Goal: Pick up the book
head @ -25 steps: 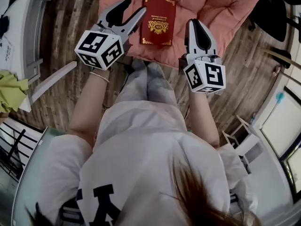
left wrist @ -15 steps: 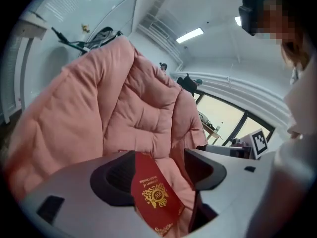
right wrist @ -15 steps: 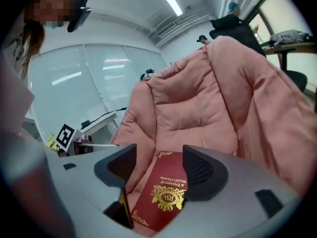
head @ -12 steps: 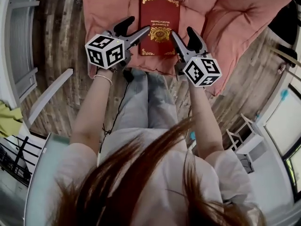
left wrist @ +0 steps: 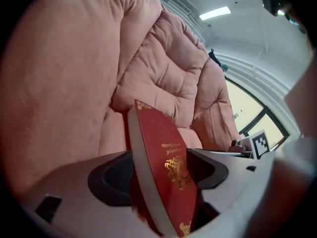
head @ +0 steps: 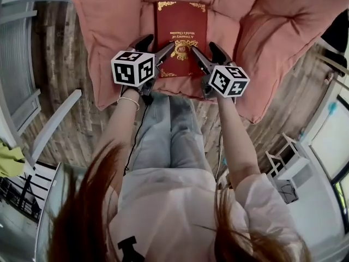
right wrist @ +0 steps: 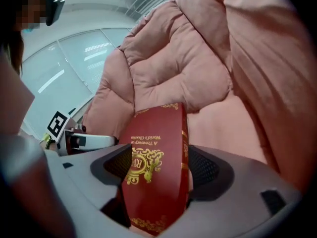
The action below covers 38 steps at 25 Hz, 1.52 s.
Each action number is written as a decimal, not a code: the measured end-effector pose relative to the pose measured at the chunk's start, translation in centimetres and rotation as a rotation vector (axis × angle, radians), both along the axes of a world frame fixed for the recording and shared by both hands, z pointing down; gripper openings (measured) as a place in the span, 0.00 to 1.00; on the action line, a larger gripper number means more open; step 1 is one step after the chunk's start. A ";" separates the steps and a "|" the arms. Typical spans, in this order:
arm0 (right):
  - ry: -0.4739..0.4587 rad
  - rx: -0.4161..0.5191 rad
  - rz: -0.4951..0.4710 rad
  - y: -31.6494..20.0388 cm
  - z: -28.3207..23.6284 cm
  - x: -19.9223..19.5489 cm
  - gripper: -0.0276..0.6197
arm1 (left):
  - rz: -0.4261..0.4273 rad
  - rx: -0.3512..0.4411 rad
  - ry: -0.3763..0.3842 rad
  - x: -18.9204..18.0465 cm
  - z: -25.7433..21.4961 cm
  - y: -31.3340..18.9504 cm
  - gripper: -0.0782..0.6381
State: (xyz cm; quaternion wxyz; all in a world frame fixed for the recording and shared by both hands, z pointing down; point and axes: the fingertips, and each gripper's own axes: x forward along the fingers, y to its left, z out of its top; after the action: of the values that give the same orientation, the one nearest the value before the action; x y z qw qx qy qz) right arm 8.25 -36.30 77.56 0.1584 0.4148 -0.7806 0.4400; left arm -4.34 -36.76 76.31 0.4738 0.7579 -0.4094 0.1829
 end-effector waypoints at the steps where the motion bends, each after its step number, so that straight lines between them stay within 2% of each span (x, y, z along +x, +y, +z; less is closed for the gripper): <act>1: -0.005 -0.015 -0.006 0.1 0.5 0.1 0.58 | 0.003 -0.028 -0.007 0.1 0.8 0.2 0.57; 3: -0.016 -0.045 -0.020 0.5 1.5 0.1 0.59 | -0.005 -0.109 0.010 0.3 2.5 1.0 0.59; 5: -0.024 -0.079 -0.041 0.9 2.5 -0.1 0.59 | -0.017 -0.184 0.057 0.6 4.1 2.0 0.60; 8: -0.060 -0.143 -0.093 1.9 4.3 -1.1 0.59 | -0.010 -0.222 0.119 1.1 5.5 2.7 0.62; 12: -0.186 -0.228 -0.085 2.1 6.0 -1.6 0.60 | 0.006 -0.204 0.119 1.4 6.3 2.3 0.62; 16: -0.268 -0.247 -0.065 1.6 5.5 -1.7 0.61 | -0.016 -0.151 0.146 1.7 5.5 1.7 0.61; 19: -0.303 -0.215 -0.052 1.6 4.1 -1.7 0.61 | -0.065 -0.124 0.229 1.3 3.8 1.1 0.58; 22: -0.326 -0.195 -0.022 1.9 3.4 -1.2 0.61 | -0.093 -0.140 0.313 1.4 2.7 1.0 0.54; 25: -0.298 -0.230 -0.044 2.5 5.1 -0.7 0.61 | -0.053 -0.194 0.283 2.1 4.3 2.0 0.53; 28: -0.325 -0.293 -0.042 2.9 6.6 -0.6 0.61 | -0.035 -0.179 0.230 2.5 5.8 2.3 0.56; 30: -0.361 -0.306 -0.011 2.5 6.3 -1.1 0.62 | -0.084 -0.160 0.272 2.6 5.5 2.0 0.56; 33: -0.423 -0.242 0.056 1.4 4.0 -0.4 0.61 | -0.138 -0.141 0.437 3.0 3.0 1.2 0.49; 38: -0.504 -0.035 0.070 0.3 -3.3 1.1 0.60 | -0.043 -0.024 0.594 3.6 -3.3 0.3 0.47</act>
State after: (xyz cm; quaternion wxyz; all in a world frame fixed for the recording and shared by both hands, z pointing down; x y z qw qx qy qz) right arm 9.31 -36.00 74.26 -0.0496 0.3161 -0.7727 0.5482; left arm -0.75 -36.42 72.98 0.5856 0.7637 -0.2665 -0.0524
